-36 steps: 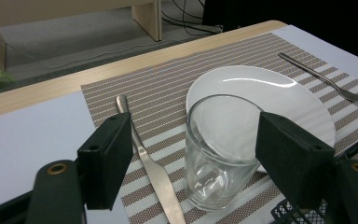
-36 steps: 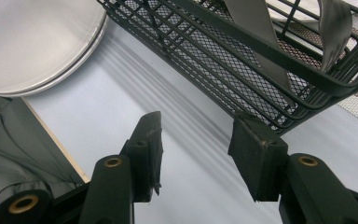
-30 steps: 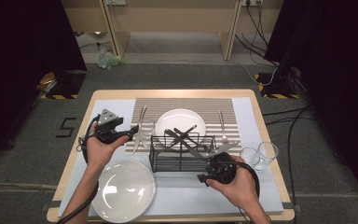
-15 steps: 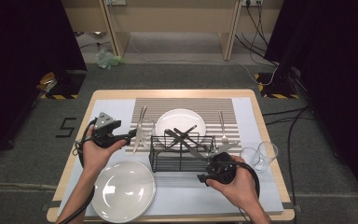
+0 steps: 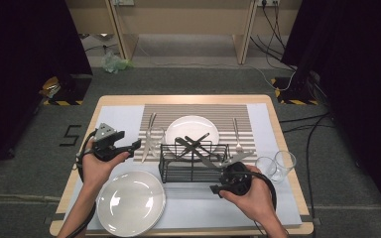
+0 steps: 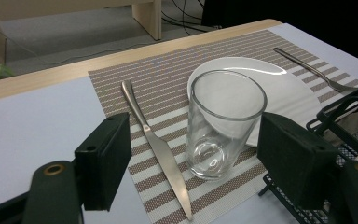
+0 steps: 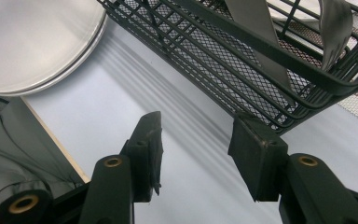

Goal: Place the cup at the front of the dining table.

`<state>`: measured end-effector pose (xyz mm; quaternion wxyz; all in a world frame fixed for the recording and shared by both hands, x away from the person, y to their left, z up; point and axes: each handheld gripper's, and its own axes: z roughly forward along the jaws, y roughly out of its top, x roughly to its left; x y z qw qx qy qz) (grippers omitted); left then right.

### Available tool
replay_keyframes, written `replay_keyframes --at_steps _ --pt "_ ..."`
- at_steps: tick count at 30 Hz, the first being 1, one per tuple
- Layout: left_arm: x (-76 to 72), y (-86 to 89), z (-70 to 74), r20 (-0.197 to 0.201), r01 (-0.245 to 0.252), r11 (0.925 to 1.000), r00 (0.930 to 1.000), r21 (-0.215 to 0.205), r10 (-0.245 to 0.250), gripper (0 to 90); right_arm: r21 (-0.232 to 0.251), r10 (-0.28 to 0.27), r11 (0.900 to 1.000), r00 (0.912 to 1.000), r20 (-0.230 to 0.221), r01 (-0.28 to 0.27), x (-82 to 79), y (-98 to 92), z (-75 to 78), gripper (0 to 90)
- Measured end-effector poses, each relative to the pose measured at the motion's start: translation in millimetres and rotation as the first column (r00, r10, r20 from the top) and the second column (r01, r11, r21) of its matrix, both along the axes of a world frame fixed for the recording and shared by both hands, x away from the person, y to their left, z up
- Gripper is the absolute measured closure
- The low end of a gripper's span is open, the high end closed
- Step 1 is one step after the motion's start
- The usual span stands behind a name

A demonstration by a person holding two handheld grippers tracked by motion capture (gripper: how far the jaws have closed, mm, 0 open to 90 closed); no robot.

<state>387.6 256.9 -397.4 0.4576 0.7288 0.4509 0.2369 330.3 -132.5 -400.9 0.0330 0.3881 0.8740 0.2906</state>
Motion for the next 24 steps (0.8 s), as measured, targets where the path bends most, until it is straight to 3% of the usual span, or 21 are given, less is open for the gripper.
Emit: replay_keyframes --at_steps 24 --pt "-18.4 14.1 -5.5 0.0 -0.025 0.9997 0.9997 0.009 0.025 25.7 -0.003 -0.001 1.0 1.0 -0.002 0.001 -0.3 0.8 -0.2 53.5"
